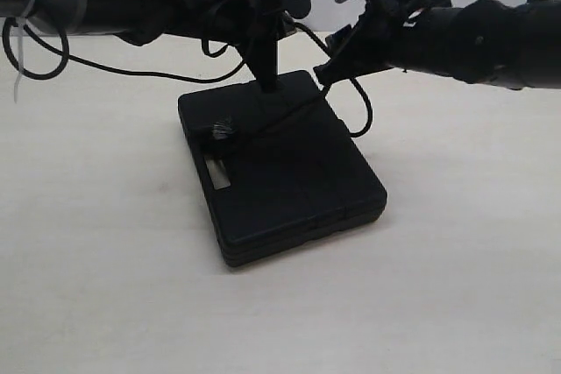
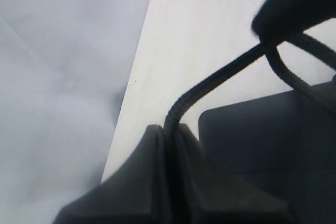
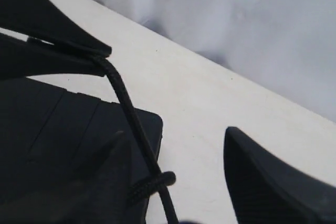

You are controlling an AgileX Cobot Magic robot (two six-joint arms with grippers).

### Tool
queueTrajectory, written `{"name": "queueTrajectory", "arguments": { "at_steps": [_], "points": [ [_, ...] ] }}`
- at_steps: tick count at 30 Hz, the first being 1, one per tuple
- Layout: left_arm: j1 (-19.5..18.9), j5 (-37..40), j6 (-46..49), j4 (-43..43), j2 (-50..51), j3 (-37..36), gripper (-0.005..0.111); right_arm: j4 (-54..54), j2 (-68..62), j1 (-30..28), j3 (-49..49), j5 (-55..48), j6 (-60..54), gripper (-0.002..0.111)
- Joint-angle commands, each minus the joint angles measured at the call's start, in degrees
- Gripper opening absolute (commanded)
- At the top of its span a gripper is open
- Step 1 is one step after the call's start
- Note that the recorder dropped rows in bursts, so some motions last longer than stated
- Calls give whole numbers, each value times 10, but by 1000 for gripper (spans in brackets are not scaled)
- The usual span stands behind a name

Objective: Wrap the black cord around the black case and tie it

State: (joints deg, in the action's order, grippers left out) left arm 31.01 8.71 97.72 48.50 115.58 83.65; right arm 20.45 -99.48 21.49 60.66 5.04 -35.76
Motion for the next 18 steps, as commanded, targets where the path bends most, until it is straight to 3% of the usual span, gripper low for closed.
{"name": "queueTrajectory", "arguments": {
  "at_steps": [1, 18],
  "points": [
    [14, 8, -6, 2, -7, 4, 0, 0, -34, 0, 16, -9, 5, 51],
    [14, 33, -6, 2, -24, 4, 0, 0, -127, -35, 20, 7, -42, 51]
  ]
}}
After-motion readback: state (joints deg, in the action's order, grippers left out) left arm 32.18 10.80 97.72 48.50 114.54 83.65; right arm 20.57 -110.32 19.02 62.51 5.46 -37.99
